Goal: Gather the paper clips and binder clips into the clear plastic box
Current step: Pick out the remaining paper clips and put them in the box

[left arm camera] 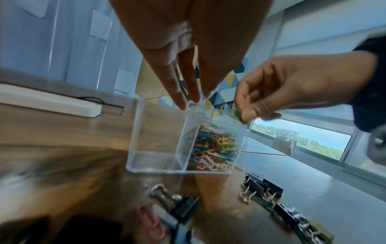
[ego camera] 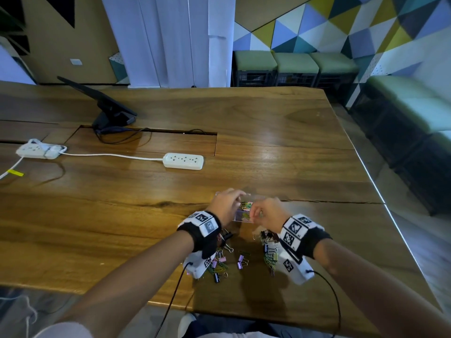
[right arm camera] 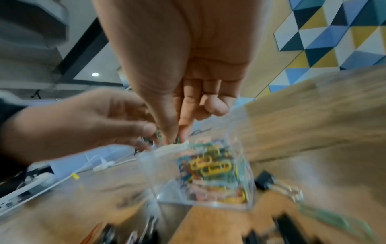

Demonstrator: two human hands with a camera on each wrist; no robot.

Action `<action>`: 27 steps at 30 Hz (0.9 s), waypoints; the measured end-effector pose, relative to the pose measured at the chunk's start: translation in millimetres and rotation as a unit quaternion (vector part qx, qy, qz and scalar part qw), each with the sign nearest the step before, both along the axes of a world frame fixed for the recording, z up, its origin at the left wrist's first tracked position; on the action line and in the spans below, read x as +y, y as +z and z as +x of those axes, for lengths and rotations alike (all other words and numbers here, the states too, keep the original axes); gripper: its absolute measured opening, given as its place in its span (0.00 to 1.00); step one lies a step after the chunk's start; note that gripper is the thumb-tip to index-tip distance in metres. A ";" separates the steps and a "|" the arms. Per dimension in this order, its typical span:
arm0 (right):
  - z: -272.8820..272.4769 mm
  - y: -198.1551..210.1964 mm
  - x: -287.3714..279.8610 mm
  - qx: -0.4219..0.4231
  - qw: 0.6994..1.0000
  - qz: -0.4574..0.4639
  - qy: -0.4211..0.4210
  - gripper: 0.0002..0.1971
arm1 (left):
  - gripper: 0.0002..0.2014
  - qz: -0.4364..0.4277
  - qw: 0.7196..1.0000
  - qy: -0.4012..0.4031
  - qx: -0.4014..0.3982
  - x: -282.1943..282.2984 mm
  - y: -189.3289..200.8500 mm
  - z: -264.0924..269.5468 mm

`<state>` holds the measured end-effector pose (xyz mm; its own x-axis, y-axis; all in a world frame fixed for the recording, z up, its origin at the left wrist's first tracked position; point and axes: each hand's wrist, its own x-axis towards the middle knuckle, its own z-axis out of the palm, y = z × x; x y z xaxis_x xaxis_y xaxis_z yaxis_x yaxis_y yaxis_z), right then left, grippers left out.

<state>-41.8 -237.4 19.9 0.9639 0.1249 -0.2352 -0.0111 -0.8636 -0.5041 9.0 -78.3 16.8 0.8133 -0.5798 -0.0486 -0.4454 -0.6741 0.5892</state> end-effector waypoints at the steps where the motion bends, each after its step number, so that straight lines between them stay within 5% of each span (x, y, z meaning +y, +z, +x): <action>1: 7.2 6.4 -1.8 -0.017 1.000 0.004 -0.011 0.02 | 0.17 -0.011 1.000 0.011 0.007 7.8 -2.6 -2.8; 13: 28.0 8.0 -14.0 -0.063 0.996 -0.063 0.014 0.09 | 0.20 -0.013 0.994 0.089 0.059 83.2 -36.8 -21.3; 18: 8.1 -7.8 2.8 -0.115 0.993 -0.011 -0.018 0.10 | 0.14 0.077 0.996 -0.020 0.043 99.5 -48.5 -28.0; 21: -3.1 -13.8 18.8 -0.117 0.991 -0.032 0.057 0.09 | 0.14 0.146 0.983 -0.094 0.053 104.2 -56.8 -32.9; 27: -10.7 -31.2 50.7 -0.019 0.974 -0.073 0.216 0.14 | 0.16 0.168 0.978 -0.117 0.048 99.9 -53.6 -26.5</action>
